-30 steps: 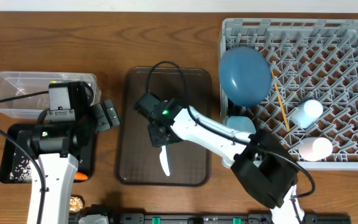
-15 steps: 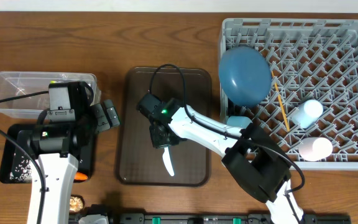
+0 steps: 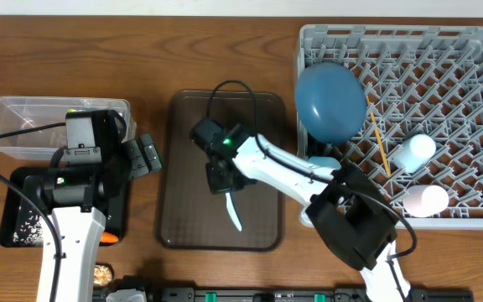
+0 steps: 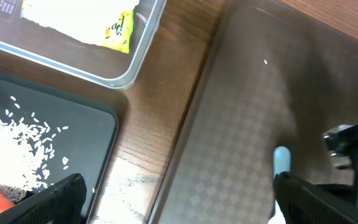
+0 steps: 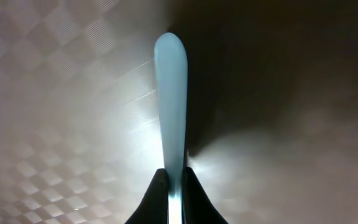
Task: Sort waste into correct bins and load items into the dishwasher rack
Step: 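Grasp the white knife handle with the right gripper, then lift the knife and carry it to the dish rack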
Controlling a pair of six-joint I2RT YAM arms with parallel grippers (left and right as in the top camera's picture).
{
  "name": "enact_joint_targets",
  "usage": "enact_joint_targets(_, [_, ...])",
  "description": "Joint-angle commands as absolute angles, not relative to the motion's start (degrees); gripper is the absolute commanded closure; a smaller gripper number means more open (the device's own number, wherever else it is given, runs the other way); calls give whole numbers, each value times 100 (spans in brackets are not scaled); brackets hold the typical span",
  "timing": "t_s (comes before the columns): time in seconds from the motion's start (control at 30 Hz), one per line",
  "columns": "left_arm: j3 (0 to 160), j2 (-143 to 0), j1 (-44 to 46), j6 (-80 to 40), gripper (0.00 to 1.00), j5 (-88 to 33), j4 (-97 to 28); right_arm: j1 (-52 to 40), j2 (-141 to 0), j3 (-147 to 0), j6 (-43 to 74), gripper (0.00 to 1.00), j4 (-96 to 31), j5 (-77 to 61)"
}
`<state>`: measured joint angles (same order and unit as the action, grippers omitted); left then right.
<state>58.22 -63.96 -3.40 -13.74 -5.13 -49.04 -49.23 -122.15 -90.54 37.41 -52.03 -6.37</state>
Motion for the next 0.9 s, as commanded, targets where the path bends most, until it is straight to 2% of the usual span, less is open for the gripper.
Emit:
enact_joint_targets(0.0, [5894, -6403, -373, -1426, 2, -445, -4908, -4856, -11762, -9183, 3385, 98, -5221, -537])
enact_joint_targets(0.23, [5894, -6403, -373, -1426, 2, -445, -4906, -4856, -11574, -9181, 3315, 99, -5170, -537])
enact_joint_targets(0.3, [5894, -6403, -373, -1426, 2, -445, -4906, -4856, -11620, -9172, 3291, 96, -5190, -508])
enact_joint_targets(0.33, [5894, -6403, -373, -1426, 2, -445, -4906, -4856, -11657, -9170, 3293, 83, -5221, -440])
enact_joint_targets(0.37, [5894, -6403, -373, -1426, 2, -445, -4906, -4858, -11703, -9170, 3299, 65, -5256, -364])
enact_joint_targets(0.4, [5894, -6403, -373, -1426, 2, -445, -4906, -4860, -11760, -9170, 3319, 58, -5297, -239])
enact_joint_targets(0.5, [5894, -6403, -373, -1426, 2, -443, -4906, -4840, -12025, -9166, 3317, 53, -5476, 148])
enact_joint_targets(0.57, [5894, -6403, -373, -1426, 2, -445, -4906, -4794, -12228, -9166, 3151, 53, -5522, 93])
enact_joint_targets(0.67, [5894, -6403, -373, -1426, 2, -443, -4906, -4707, -12497, -9166, 2576, 62, -5509, -425])
enact_joint_targets(0.83, [5894, -6403, -373, -1426, 2, -445, -4906, -4709, -12637, -9166, 2239, 69, -5581, -539])
enact_joint_targets(0.87, [5894, -6403, -373, -1426, 2, -443, -4906, -4711, -12645, -9166, 2220, 75, -5601, -537])
